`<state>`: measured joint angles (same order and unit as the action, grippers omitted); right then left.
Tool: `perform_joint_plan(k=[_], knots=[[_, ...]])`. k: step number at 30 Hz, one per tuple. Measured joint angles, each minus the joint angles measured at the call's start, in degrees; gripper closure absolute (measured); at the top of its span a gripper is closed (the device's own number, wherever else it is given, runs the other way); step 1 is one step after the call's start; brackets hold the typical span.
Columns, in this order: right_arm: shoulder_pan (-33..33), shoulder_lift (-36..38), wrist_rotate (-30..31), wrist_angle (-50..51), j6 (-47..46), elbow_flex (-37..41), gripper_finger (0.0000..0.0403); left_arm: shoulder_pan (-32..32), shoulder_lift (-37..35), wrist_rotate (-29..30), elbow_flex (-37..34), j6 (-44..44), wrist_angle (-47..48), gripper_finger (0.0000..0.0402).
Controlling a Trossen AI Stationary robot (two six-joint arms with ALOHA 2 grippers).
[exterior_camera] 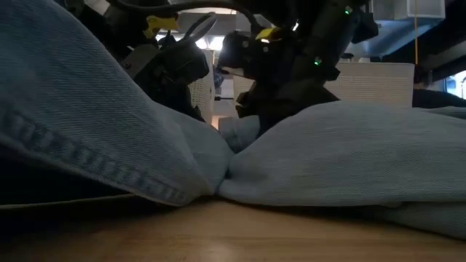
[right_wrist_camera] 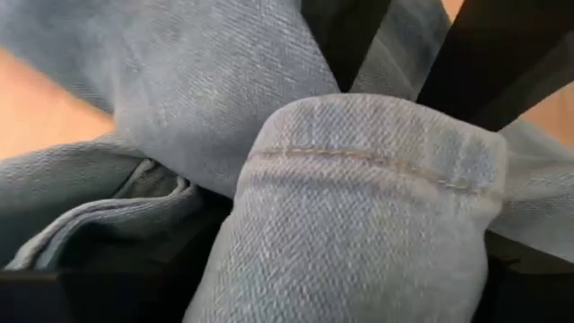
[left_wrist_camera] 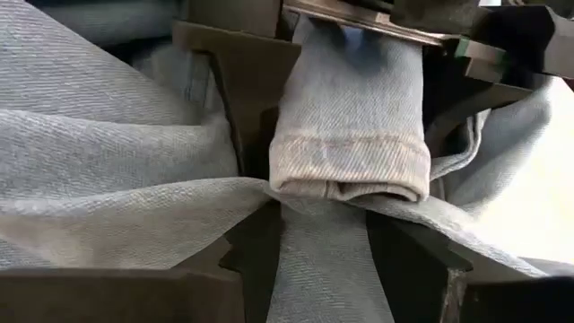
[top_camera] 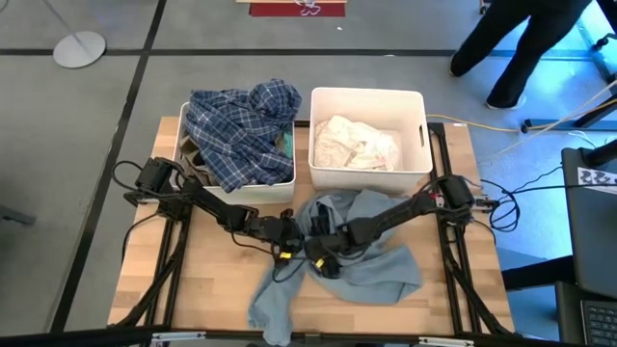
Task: Sort clothes
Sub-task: Put the light blue pants into the left white bin
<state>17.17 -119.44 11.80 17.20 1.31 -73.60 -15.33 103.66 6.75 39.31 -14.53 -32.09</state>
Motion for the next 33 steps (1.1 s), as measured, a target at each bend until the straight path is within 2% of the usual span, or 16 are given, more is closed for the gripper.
perform_joint_plan(k=[2,4,8,10,11,14,17,22,27,33], knots=[[-0.3,-0.1,-0.3,0.5,-1.2,0.0,0.0129,0.0,0.0,0.0,0.0,0.0,0.1,0.0243],[-0.4,-0.2,-0.4,1.2,-2.8,0.0,0.017,0.0,0.0,-0.1,0.0,-0.2,0.1,0.0243],[-0.2,-0.3,0.2,2.2,-4.2,0.1,0.029,-0.1,-1.9,-0.2,0.0,-0.5,2.4,0.0243],[-0.3,-0.3,0.1,2.5,-4.5,0.1,0.0354,-0.2,-4.1,-0.2,0.0,-1.8,6.4,0.0243],[-0.3,-0.3,0.1,2.6,-4.6,0.1,0.0373,-0.4,-5.5,-0.2,0.0,-2.5,8.7,0.0243],[0.4,-0.2,1.1,2.8,-5.2,0.1,0.0372,-1.5,-10.3,0.6,0.0,-4.4,16.2,0.0243],[1.4,-0.2,2.6,3.7,-5.4,-0.2,0.0364,-3.4,-15.5,3.9,0.0,-6.4,23.3,0.0243],[3.8,1.8,5.6,13.1,-5.6,-4.3,0.0377,-7.4,-23.0,11.6,0.0,-9.4,32.6,0.0243],[5.7,6.1,9.8,24.0,-5.4,-11.5,0.0377,-11.1,-29.0,14.8,0.0,-11.2,37.2,0.0243],[5.6,9.3,15.4,34.3,-4.4,-22.3,0.0377,-14.1,-36.7,15.6,0.0,-12.4,42.1,0.0243]])
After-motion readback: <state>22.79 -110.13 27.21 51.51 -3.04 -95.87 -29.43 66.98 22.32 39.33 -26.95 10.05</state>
